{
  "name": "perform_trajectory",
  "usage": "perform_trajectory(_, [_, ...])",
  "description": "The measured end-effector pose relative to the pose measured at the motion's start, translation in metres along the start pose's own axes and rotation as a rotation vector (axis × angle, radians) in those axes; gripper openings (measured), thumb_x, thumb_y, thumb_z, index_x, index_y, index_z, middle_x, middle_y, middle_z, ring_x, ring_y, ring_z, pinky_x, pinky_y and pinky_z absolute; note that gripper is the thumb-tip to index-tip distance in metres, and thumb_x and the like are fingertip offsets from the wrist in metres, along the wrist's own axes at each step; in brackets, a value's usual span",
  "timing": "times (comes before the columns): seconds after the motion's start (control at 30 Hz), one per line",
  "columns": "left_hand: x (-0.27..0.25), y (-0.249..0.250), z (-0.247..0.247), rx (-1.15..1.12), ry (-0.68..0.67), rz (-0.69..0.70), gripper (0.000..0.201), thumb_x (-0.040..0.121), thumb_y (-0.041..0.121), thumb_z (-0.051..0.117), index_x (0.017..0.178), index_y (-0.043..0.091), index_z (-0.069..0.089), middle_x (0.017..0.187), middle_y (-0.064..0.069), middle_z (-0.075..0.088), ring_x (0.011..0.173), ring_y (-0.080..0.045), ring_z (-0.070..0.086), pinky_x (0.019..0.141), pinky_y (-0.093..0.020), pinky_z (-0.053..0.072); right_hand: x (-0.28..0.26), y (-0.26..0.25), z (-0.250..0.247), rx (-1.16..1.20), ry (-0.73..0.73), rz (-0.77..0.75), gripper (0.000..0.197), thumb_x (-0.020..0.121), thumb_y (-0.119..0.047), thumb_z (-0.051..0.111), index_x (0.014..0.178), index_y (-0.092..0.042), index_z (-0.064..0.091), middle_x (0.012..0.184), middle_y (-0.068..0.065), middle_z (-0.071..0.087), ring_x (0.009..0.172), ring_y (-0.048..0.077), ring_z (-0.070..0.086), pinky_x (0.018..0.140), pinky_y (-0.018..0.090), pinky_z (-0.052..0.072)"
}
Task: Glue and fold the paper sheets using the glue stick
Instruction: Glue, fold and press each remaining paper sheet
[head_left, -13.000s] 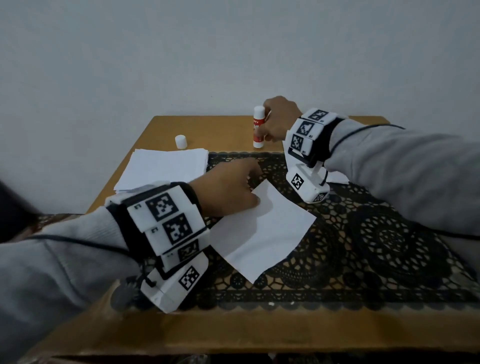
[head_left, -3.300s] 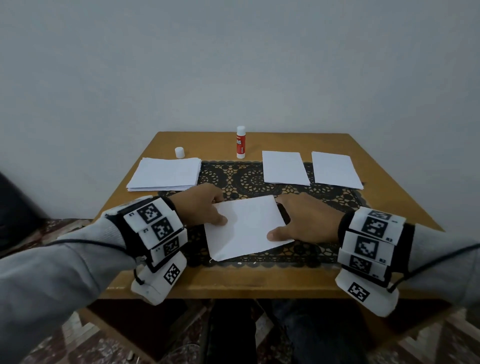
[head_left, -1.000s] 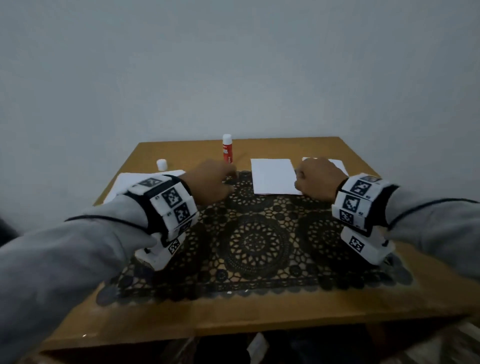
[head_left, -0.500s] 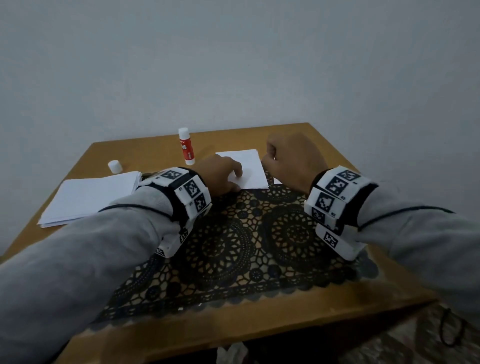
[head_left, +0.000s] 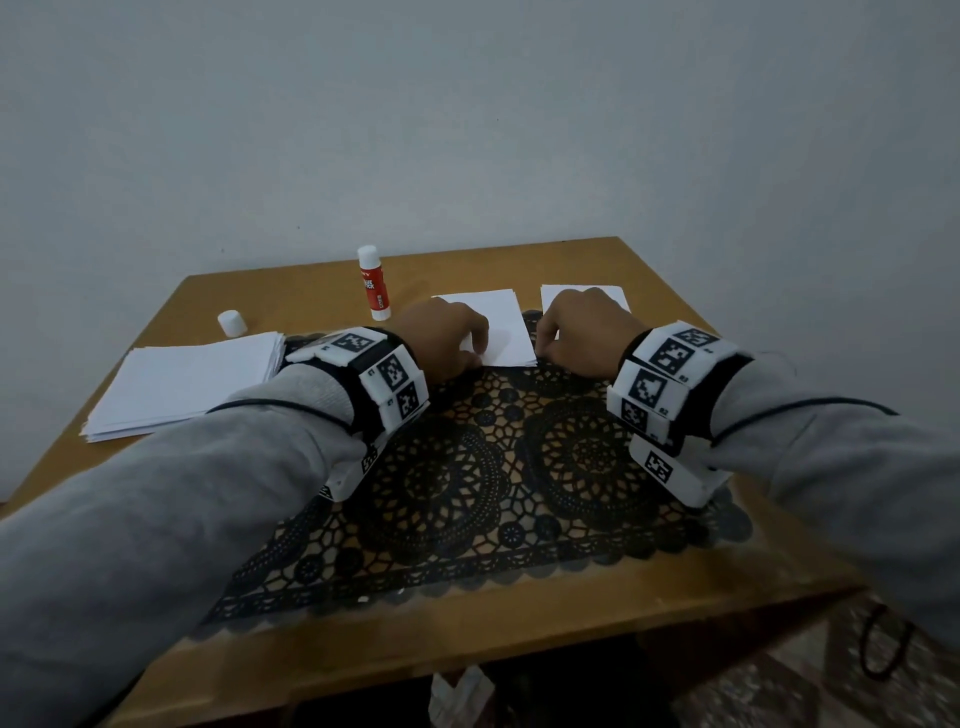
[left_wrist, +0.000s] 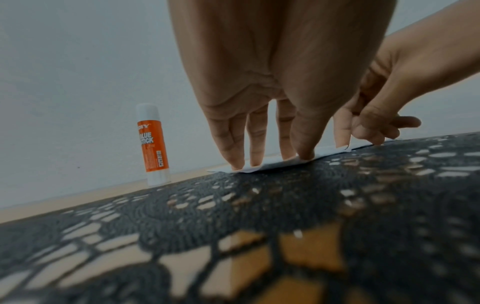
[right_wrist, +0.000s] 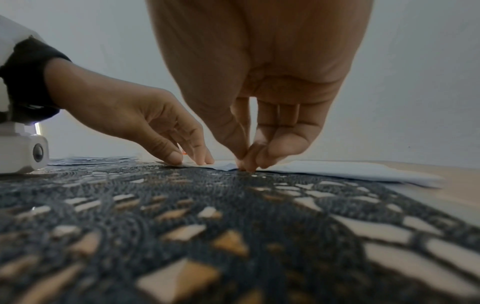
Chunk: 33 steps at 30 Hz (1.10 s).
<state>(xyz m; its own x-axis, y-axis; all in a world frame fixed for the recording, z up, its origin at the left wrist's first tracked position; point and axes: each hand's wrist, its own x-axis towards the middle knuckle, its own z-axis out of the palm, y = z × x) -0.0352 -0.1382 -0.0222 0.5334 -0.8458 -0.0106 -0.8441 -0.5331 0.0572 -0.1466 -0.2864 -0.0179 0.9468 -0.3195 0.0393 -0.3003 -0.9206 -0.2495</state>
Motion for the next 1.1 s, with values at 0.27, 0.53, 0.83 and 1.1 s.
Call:
perform_trajectory(0.27, [-0.0018,-0.0002,-0.0002,-0.036,0.049,-0.005,0.023,0.092,0.033,0.06,0.112,0.022,0.064,0.119,0.001,0.058,0.112,-0.019,0.047,0.082,-0.024,0.031,-0.0001,0.0008,-0.0018,0.038,0.024,-0.03,0.025,0.088,-0.006,0.056,0.085,-0.016,0.078,0.099,0.0,0.071,0.095,0.021,0.063,0.088,0.036,0.052])
perform_trajectory(0.53, [-0.0013,-0.0007,0.0009,-0.003,0.034,-0.003,0.021,0.091,0.034,0.06,0.109,0.023,0.061,0.118,0.002,0.059,0.11,-0.019,0.048,0.083,-0.026,0.036,0.0024,0.0016,-0.0014,0.085,0.025,-0.068,0.02,0.087,-0.01,0.061,0.091,-0.018,0.079,0.106,-0.001,0.072,0.093,0.012,0.059,0.087,0.027,0.048])
perform_trajectory(0.83, [0.0019,0.0026,0.0022,-0.012,-0.009,-0.005,0.031,0.093,0.047,0.051,0.109,0.022,0.059,0.116,0.0,0.061,0.106,-0.02,0.054,0.091,-0.033,0.044,-0.0027,-0.0041,-0.0016,0.01,-0.178,-0.213,0.05,0.091,-0.003,0.052,0.135,-0.026,0.057,0.125,0.007,0.063,0.097,0.01,0.053,0.074,0.013,0.037])
perform_trajectory(1.1, [0.0048,0.001,0.0006,0.047,0.066,-0.005,0.015,0.094,0.028,0.053,0.098,0.018,0.063,0.104,-0.003,0.066,0.097,-0.023,0.058,0.087,-0.038,0.048,0.0014,-0.0024,0.0038,-0.035,-0.25,-0.224,0.048,0.094,-0.013,0.054,0.138,-0.03,0.051,0.074,-0.014,0.032,0.064,0.005,0.041,0.058,0.012,0.032])
